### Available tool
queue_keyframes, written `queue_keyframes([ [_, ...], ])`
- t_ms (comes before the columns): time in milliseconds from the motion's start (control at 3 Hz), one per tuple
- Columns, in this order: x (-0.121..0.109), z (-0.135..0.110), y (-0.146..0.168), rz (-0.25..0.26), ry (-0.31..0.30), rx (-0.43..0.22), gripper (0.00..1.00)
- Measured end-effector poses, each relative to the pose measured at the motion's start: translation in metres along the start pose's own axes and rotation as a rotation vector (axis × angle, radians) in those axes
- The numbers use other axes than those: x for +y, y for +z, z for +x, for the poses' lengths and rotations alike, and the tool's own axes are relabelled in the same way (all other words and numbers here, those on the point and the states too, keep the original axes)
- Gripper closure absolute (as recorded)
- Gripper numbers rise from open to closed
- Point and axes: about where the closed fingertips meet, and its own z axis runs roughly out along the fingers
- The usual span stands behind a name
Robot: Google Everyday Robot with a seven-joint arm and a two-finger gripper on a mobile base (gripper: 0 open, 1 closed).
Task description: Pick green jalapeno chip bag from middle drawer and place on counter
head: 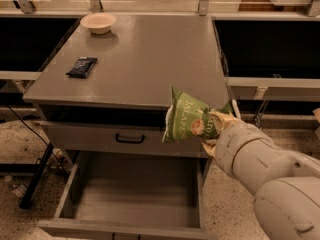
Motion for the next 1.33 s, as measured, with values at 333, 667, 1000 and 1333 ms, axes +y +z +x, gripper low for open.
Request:
queue_keyframes([
  [333, -0.009, -0.008, 0.008, 0.020, -0.002, -0.026, 1.00],
  [667, -0.017, -0.029, 0.018, 0.019, -0.041, -0.066, 1.00],
  [1000, -0.016, -0.043, 0.031, -0.022, -0.075, -0.094, 1.00],
  [1333, -0.017, -0.042, 0.034, -0.021, -0.067, -0.098, 1.00],
])
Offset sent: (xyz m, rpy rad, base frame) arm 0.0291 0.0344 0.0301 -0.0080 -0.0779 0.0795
